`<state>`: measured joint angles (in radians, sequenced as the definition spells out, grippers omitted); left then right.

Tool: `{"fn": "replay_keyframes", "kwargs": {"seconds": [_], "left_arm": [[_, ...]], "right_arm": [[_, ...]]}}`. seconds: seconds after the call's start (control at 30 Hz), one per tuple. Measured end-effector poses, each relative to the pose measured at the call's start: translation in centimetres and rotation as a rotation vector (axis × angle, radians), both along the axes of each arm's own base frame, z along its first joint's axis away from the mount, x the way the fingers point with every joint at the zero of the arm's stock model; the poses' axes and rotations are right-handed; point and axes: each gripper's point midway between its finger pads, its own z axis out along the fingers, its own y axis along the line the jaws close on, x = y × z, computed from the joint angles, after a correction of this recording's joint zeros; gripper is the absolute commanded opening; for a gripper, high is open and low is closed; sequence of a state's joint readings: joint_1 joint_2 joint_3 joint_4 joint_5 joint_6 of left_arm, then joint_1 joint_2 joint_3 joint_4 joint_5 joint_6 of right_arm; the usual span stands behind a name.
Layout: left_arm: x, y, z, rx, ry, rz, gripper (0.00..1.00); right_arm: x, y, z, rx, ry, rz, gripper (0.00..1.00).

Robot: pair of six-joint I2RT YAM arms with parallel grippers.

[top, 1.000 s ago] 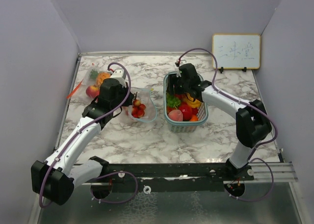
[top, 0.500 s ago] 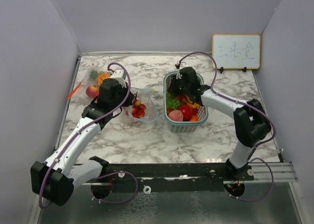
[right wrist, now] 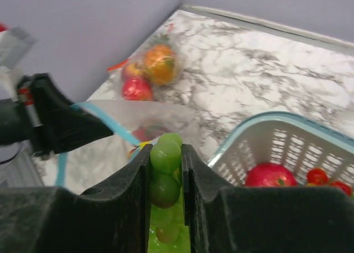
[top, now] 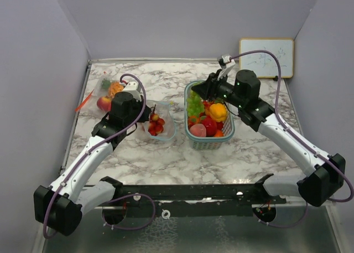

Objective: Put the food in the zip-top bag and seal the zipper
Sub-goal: Pick up the fake fruit from the bin, then place the fake fruit in the zipper food storage bag.

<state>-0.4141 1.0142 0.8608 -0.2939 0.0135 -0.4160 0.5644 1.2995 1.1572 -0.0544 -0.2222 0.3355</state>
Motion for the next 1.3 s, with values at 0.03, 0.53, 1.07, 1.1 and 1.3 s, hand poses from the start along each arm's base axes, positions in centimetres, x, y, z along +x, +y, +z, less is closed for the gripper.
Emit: {"fn": "replay_keyframes", "kwargs": {"seconds": [0.03,0.53,1.07,1.1,1.3], "left_arm": [[0.0,0.0,-0.1,-0.003,-0.001,0.001,0.00],[0.0,-0.8,-0.4,-0.056,0.002,-0.010,0.00],[-0.1,-1.1,-0.4,-0.063,0.005,-0.027,0.00],[-0.1,-1.1,-0.4,-0.063,0.005,-0.027,0.00],[-0.1,-1.1,-0.5,-0.062,0.008,-0.027,0.00]], "right_arm": [[-0.9,0.4,0.6,0.015,-0.015,0.042,0.01],[-9.2,10.0,0.8,0.144,-0.075,0.452,0.01],[-4.1,13.3,-10.1,-0.015,0.063,0.266,0.61],[-3.9,13.2,-10.1,-0.026,0.056,0.257,0.67],[-4.3,10.9,-6.4,-0.051,-0.015,0.186,0.85]]}}
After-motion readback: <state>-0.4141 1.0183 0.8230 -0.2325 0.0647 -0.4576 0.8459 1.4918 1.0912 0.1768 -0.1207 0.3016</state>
